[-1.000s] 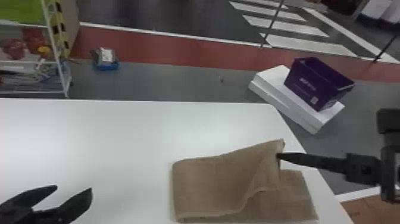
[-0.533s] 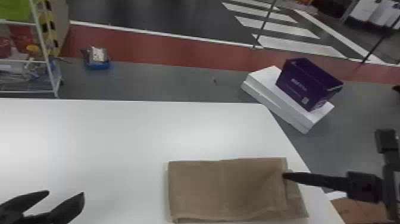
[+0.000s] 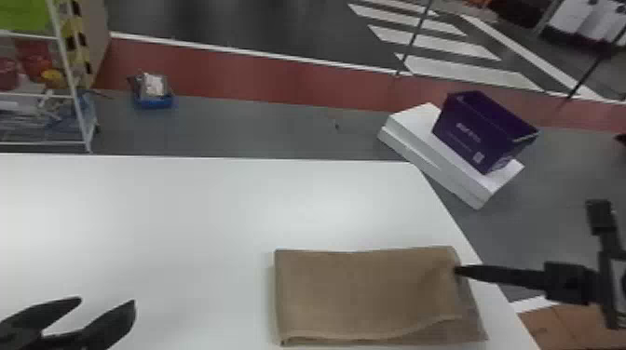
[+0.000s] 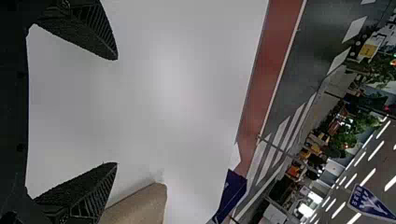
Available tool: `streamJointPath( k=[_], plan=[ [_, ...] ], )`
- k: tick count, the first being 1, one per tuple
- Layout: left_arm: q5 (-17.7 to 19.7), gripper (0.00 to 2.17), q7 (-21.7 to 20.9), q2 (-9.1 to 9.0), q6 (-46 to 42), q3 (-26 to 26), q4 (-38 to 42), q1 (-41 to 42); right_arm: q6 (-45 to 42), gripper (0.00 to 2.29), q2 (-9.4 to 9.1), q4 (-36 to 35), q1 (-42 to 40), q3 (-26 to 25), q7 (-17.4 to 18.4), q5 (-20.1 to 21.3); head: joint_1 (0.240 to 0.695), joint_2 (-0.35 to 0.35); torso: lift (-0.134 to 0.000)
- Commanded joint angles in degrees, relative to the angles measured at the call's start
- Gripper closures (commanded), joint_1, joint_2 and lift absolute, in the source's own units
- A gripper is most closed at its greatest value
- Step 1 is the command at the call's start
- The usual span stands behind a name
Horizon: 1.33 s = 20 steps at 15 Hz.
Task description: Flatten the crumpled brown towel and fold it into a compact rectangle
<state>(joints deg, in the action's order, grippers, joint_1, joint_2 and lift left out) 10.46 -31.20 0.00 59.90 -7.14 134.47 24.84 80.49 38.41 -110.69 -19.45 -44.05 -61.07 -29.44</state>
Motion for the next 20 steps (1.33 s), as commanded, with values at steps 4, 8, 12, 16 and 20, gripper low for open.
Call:
streamJointPath(
  k=[4,8,12,16,20],
  plan=[
    [0.0,0.08,0.0,-0.15,0.0,-0.07,0.35,-0.14,3.67,1.18,0.08,-6.2,-3.05,-5.52,-2.91,-3.61,0.695,-0.35,-0.124],
    [0.09,0.08,-0.09,-0.15,0.0,-0.07,0.18,-0.05,1.74,1.18,0.52,-5.23,-4.1,-7.98,-4.06,-1.85,0.695,-0.35,-0.124],
    [0.0,0.08,-0.09,-0.15,0.0,0.28,-0.26,-0.14,-7.23,1.18,1.4,-1.01,-6.03,-4.99,-4.67,3.6,0.695,-0.35,-0.124],
    [-0.18,0.08,-0.18,-0.15,-0.17,0.72,-1.49,-0.32,-15.84,1.18,2.02,2.85,-6.21,1.08,-5.81,10.54,0.695,-0.35,-0.124],
    [-0.35,0.08,-0.26,-0.15,0.0,0.72,-1.49,-0.32,-21.82,1.18,3.07,6.19,-6.12,3.62,-7.22,15.11,0.695,-0.35,-0.124]
  ],
)
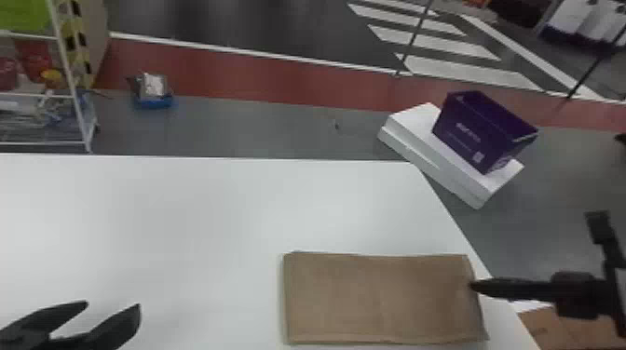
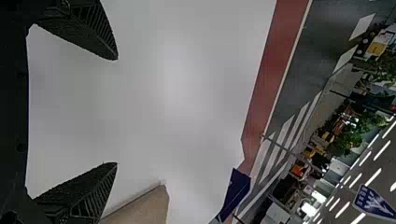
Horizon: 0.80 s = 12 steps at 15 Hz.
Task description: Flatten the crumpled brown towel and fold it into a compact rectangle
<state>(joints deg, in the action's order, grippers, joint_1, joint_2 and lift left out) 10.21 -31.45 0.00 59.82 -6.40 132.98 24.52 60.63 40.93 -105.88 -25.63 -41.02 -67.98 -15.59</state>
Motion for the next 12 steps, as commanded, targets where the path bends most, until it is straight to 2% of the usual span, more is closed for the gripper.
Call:
streamJointPath(
  k=[1,5,7,8,9,10,12],
  plan=[
    [-0.11,0.08,-0.01,-0.15,-0.09,-0.11,-0.27,0.0,-3.89,1.18,0.64,1.82,0.06,0.68,-2.24,2.76,0.695,-0.35,-0.124],
    [-0.11,0.08,-0.28,-0.15,-0.09,-0.46,-0.62,-0.44,-16.9,1.18,0.73,5.07,-0.12,1.82,-9.63,10.93,0.695,-0.35,-0.124],
    [-0.11,0.08,-0.28,-0.15,-0.09,-0.37,-0.8,-0.61,-22.53,1.15,0.91,6.83,-0.21,2.53,-10.34,14.53,0.695,-0.35,-0.124],
    [-0.11,0.08,-0.28,-0.15,-0.09,-0.46,-0.71,-0.61,-24.64,0.95,0.91,7.36,-0.12,2.62,-10.34,15.24,0.695,-0.35,-0.124],
    [-0.11,0.08,-0.28,-0.15,-0.09,-0.46,-0.8,-0.7,-25.87,0.5,0.82,7.8,-0.12,2.53,-10.34,15.24,0.695,-0.35,-0.124],
    [-0.11,0.08,-0.28,-0.15,-0.09,-0.46,-0.8,-0.7,-26.57,0.27,0.82,8.06,-0.12,2.53,-10.34,15.41,0.695,-0.35,-0.124],
    [-0.11,0.08,-0.19,-0.15,-0.09,-0.54,-0.8,-0.7,-28.86,0.12,0.73,8.15,-0.12,1.56,-10.34,15.59,0.695,-0.35,-0.124]
  ],
)
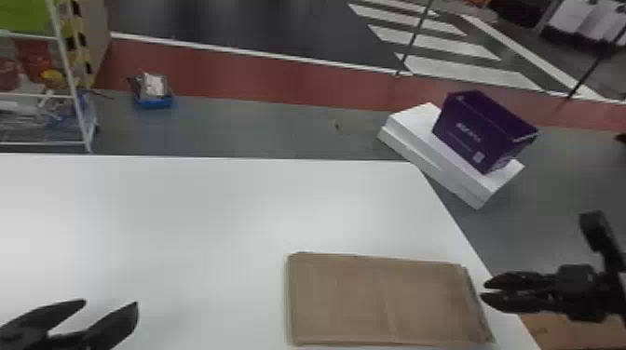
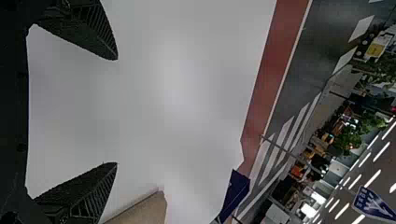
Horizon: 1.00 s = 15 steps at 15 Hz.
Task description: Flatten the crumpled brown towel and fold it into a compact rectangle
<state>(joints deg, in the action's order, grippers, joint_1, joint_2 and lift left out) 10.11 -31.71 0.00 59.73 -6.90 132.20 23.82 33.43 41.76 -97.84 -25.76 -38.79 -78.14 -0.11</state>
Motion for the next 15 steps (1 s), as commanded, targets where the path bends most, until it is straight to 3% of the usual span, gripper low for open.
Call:
streamJointPath(
  k=[1,3,5,7,9,10,11,15],
  plan=[
    [0.0,0.08,0.07,-0.15,0.0,-0.05,-0.01,-0.01,-2.36,0.12,-0.28,-0.24,0.0,-1.11,-0.19,-0.33,0.695,-0.35,-0.124],
    [0.09,0.08,0.07,-0.15,0.0,-0.14,-0.01,-0.09,1.51,0.22,-2.21,-3.49,0.0,-1.55,-0.19,-4.46,0.695,-0.35,-0.124],
    [0.0,0.08,0.07,-0.15,0.0,0.22,-0.18,-0.18,7.14,0.34,-4.14,-7.18,0.53,2.58,3.96,-5.52,0.695,-0.35,-0.124],
    [-0.09,0.08,0.16,-0.15,0.0,0.39,-0.18,-0.18,9.77,0.66,-7.31,-9.29,3.17,7.5,7.21,-8.51,0.695,-0.35,-0.124],
    [-0.27,0.08,0.16,-0.15,0.18,0.39,0.26,0.08,9.6,1.23,-11.44,-11.93,5.72,12.07,10.55,-9.56,0.695,-0.35,-0.124],
    [-0.35,0.08,0.16,-0.15,0.18,0.39,0.34,0.35,9.77,1.29,-12.76,-12.81,6.68,13.3,11.25,-9.74,0.695,-0.35,-0.124],
    [-0.35,0.08,0.16,-0.15,0.18,0.3,0.43,0.61,10.83,1.29,-13.11,-13.42,7.39,14.44,11.25,-9.3,0.695,-0.35,-0.124],
    [-0.35,0.08,0.16,-0.15,0.18,-0.31,1.13,1.14,20.32,1.29,-12.05,-16.06,9.85,23.59,12.22,-1.3,0.695,-0.301,-0.124]
  ],
)
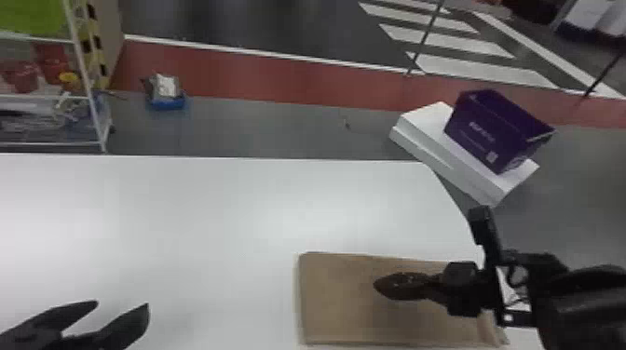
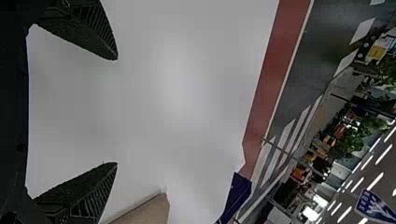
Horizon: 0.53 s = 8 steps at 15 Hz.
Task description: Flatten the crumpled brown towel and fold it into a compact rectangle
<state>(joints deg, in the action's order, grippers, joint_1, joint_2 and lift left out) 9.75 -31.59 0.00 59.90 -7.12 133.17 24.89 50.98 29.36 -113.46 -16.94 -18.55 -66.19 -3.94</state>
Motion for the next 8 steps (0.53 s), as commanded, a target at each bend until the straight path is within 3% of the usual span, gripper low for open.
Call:
streamJointPath(
  k=[1,5,8],
  plan=[
    [0.0,0.08,0.04,-0.15,0.0,0.0,0.25,0.08,3.82,1.29,0.26,-0.44,1.83,5.37,0.71,3.59,0.695,-0.29,-0.124],
    [0.0,0.08,0.04,-0.15,0.35,0.0,0.77,0.16,7.51,1.29,-0.97,0.08,6.57,13.45,2.2,6.66,0.695,-0.238,-0.124],
    [0.0,0.08,-0.05,-0.15,0.88,-0.62,0.86,0.51,9.8,1.29,-2.99,3.07,11.23,19.78,2.82,8.86,0.695,-0.195,-0.124]
  ],
)
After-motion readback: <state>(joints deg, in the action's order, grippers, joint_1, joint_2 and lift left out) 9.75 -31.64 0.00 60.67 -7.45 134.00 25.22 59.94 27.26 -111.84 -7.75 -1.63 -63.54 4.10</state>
